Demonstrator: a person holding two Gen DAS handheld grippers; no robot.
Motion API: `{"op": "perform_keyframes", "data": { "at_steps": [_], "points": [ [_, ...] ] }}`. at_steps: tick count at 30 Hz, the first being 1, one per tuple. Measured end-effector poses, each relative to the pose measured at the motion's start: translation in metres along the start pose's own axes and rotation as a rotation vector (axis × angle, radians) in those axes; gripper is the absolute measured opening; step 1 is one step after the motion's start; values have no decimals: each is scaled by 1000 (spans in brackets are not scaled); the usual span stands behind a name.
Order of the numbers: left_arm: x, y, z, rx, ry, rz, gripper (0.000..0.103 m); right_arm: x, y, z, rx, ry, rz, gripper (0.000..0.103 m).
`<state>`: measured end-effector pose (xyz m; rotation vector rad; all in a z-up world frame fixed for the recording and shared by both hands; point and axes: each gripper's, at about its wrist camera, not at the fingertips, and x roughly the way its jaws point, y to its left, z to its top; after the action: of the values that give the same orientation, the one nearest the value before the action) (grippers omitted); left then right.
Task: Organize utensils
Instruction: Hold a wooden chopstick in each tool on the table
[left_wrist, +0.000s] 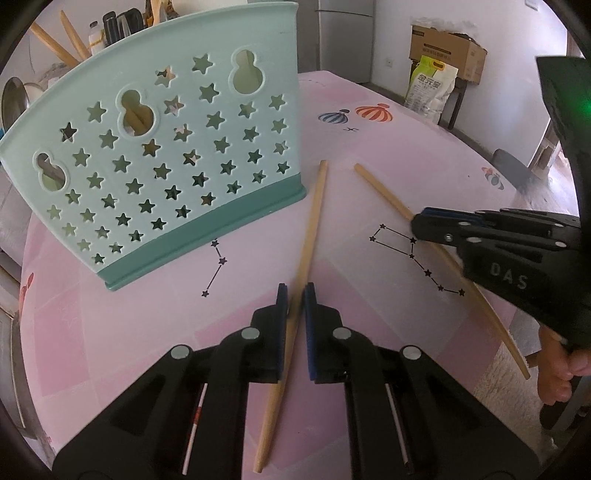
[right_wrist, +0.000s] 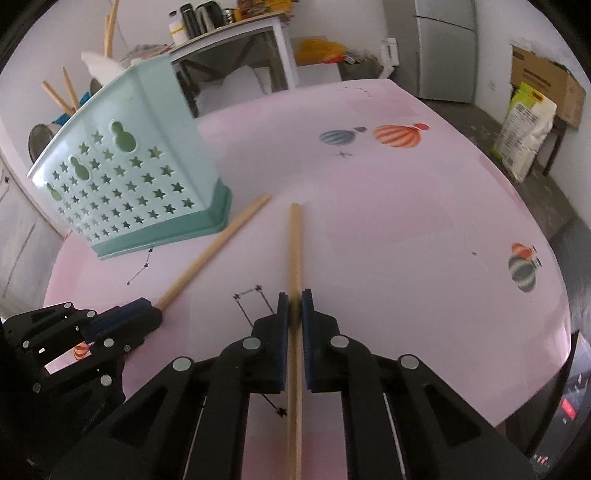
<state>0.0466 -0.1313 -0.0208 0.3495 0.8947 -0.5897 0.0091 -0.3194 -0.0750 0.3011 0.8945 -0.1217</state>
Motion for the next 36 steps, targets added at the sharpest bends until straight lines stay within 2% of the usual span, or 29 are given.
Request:
{"op": "perform_keyframes", "data": {
  "at_steps": [36],
  "points": [
    [1, 0, 1, 1, -1, -2, 7, 3, -5, 1, 40, -3, 14, 7]
  ]
}}
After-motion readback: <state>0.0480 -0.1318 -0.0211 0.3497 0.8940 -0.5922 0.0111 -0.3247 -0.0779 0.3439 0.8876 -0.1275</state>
